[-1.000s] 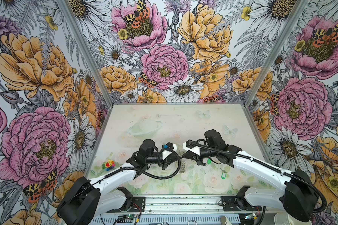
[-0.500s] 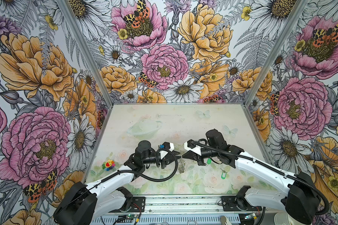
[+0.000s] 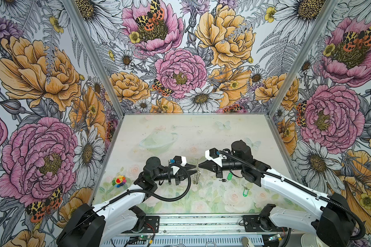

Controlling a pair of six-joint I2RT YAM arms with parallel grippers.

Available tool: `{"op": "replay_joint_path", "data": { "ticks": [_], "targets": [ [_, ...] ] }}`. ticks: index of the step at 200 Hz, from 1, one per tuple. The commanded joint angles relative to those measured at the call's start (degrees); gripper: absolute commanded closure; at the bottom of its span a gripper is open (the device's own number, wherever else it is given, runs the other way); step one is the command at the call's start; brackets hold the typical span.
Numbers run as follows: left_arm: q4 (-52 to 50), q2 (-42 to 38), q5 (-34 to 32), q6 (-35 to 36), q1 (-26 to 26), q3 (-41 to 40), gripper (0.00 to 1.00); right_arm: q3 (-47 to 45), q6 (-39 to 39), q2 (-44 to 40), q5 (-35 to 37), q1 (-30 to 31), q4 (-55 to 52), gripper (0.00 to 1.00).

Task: Attach keys to a key ring
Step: Pass the keyring.

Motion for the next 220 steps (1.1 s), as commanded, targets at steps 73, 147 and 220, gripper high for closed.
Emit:
{"op": "replay_joint_path", "data": {
  "ticks": [73, 147, 220],
  "targets": [
    [9.87, -1.18, 1.05, -6.05, 2.27, -2.65, 0.73, -1.29, 1.26, -0.26, -5.54, -0.27, 7.08, 1.0],
    [12.23, 1.03, 5.65, -7.91, 2.16, -1.91, 0.83, -1.3, 2.11, 0.55, -5.8, 0.33, 9.17, 1.0],
    [13.69, 1.2, 5.58, -8.81, 2.16, -1.9, 0.88, -1.19, 2.51, 2.45, -5.82, 1.14, 10.91, 1.0]
  ]
}}
